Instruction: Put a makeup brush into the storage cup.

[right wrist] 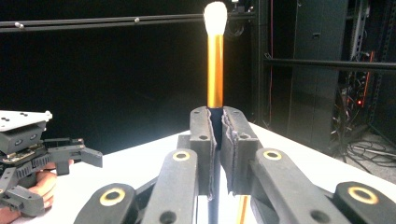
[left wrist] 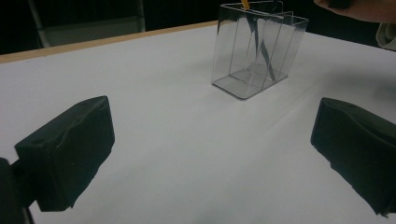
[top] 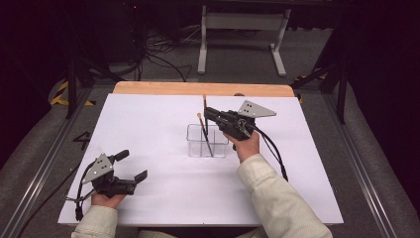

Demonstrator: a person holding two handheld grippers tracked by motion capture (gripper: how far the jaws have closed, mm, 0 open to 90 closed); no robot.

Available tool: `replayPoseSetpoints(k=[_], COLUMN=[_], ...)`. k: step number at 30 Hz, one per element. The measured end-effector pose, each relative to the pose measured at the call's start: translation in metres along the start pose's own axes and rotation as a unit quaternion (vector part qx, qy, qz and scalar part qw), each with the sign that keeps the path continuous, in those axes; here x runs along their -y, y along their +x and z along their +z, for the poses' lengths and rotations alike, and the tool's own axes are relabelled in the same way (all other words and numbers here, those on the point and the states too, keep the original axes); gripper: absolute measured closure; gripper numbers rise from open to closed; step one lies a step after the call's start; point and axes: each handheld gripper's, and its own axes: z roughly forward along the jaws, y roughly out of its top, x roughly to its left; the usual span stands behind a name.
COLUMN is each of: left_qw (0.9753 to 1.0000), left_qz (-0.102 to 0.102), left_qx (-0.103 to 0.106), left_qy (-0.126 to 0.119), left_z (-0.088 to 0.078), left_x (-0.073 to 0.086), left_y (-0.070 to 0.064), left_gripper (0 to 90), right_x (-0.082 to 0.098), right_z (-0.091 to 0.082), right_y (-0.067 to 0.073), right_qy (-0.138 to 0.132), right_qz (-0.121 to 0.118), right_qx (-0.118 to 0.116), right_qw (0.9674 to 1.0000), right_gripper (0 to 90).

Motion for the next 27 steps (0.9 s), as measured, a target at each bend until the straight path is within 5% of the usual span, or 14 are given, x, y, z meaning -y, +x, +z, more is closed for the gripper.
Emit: replayPoseSetpoints(k=[27], left_qw=[1.0], left_qz=[0.0], left_qx=[0.0], left_qy=[0.0], left_z=[0.0], left_x=[0.0], left_y=[0.0], left_gripper=[0.3], right_x=[0.03], right_z=[0.004], right_y=[0.001], right_qy=[0.035], right_qz=[0.029], right_qx=[-0.005], right_qw=[0.999], right_gripper=[83.6])
